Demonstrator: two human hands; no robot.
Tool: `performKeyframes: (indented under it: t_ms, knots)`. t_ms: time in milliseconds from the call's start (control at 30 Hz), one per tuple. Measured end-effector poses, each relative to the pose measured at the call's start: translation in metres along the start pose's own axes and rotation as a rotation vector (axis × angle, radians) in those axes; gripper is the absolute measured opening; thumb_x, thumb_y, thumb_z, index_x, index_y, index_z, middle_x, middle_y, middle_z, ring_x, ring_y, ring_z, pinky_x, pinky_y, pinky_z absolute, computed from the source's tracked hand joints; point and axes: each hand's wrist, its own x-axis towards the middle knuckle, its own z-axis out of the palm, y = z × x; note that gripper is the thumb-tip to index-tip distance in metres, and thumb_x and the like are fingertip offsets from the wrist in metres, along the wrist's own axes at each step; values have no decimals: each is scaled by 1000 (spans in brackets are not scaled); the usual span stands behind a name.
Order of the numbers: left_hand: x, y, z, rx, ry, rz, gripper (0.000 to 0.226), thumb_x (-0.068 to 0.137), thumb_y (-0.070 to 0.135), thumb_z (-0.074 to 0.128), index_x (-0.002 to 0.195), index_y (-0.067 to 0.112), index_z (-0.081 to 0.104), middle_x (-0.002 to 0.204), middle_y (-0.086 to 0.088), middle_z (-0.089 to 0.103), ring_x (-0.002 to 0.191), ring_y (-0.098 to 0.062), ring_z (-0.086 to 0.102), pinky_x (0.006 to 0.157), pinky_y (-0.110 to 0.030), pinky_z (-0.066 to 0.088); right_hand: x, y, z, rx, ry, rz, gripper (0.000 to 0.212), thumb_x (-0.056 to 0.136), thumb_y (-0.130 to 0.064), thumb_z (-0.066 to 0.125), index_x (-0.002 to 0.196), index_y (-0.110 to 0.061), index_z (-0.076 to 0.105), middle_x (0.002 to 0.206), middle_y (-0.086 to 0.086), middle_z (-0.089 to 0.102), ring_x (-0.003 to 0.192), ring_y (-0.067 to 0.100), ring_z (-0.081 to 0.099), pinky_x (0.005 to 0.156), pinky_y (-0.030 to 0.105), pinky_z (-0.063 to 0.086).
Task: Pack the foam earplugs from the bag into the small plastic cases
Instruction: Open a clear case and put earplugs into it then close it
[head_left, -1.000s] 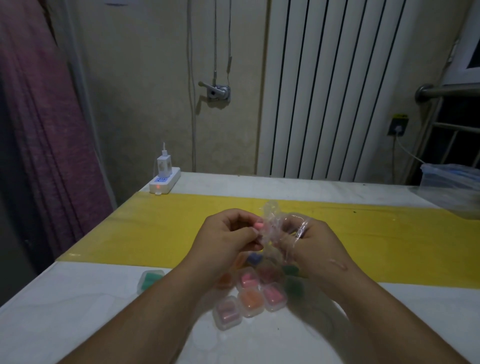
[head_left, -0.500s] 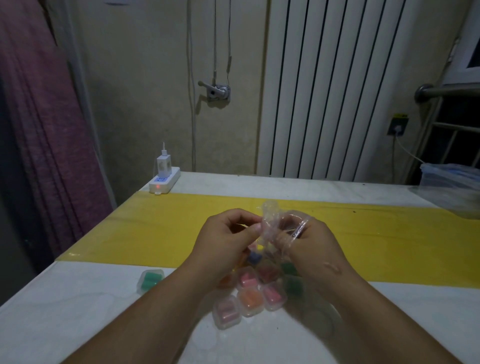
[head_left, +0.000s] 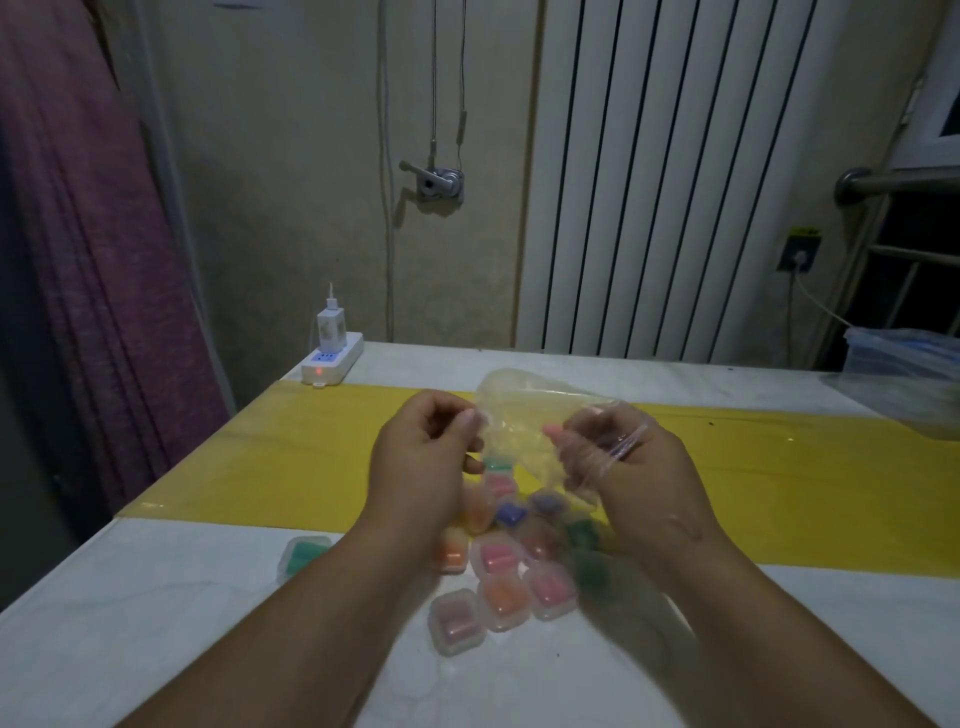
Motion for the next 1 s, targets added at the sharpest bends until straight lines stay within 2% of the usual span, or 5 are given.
performKeyframes:
  t_ms: [233,633,833,900,1000]
  knots:
    - [24,-9,-25,21,327,-54,23,95,3,54,81,21,50,86,-13,62,70,-22,65,64,-31,57,8,10,-15,92,206,75,5,85,-10,74,89,-12,71,67,2,67,62,11,62,58,22,56]
    - [32,-15,-37,299,384,-184,16,90,5,51,86,20,55,88,-7,64,71,-22,65,68,-39,57,5,12,-14,70,132,197,7,80,-6,77,88,-5,76,68,6,70,63,16,66,70,31,59]
    - [24,-3,-35,643,437,-152,22,84,17,58,104,25,54,119,-5,49,111,-29,47,90,-39,41,5,12,-13,127,93,264,14,88,6,64,92,-2,74,76,5,75,68,18,67,71,33,58]
    - [18,2,-31,601,389,72,22,81,10,59,99,23,57,109,-2,54,106,-24,50,86,-34,40,4,11,-12,111,51,266,16,89,6,62,92,-4,74,76,4,75,68,17,66,67,29,57]
    - [4,9,-17,373,44,212,20,85,5,61,90,24,65,84,8,63,79,-10,58,68,-27,49,2,8,-9,50,-2,239,10,86,-2,69,90,-8,76,74,7,71,62,13,62,59,24,52]
